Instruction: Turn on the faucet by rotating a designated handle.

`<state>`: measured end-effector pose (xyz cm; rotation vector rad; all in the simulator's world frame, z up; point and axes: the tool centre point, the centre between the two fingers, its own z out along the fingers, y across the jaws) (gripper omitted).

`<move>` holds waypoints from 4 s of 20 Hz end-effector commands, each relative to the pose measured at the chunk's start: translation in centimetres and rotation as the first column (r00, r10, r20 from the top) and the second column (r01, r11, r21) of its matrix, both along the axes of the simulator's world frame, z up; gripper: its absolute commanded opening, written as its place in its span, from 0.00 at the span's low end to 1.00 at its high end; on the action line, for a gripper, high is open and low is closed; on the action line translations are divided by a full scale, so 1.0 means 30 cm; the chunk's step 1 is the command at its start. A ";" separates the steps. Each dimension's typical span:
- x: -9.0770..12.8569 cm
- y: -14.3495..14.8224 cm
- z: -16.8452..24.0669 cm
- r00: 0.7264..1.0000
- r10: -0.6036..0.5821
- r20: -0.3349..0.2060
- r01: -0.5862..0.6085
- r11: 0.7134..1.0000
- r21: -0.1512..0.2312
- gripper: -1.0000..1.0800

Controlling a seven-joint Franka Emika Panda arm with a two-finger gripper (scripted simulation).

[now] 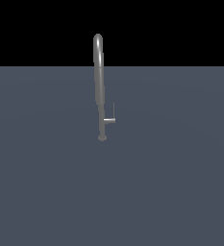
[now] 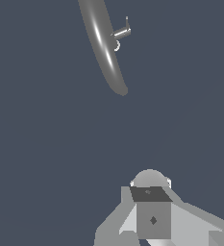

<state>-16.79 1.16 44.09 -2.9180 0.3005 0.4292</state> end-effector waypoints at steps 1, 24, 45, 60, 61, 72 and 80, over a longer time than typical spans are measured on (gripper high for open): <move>0.048 0.001 -0.019 0.999 -0.037 -0.037 0.039 0.999 0.033 0.00; 0.461 -0.033 -0.294 0.845 -0.306 -0.439 0.449 0.852 0.269 0.00; 0.751 -0.080 -0.759 0.436 -0.327 -0.838 0.848 0.460 0.262 0.00; 0.805 -0.061 -0.973 0.244 -0.249 -0.937 0.946 0.275 0.173 0.00; 0.806 -0.060 -0.975 0.243 -0.248 -0.938 0.946 0.273 0.172 0.00; 0.760 -0.063 -0.959 0.243 -0.248 -0.938 0.946 0.273 0.172 0.00; 0.723 -0.066 -0.949 0.242 -0.250 -0.937 0.947 0.270 0.172 0.00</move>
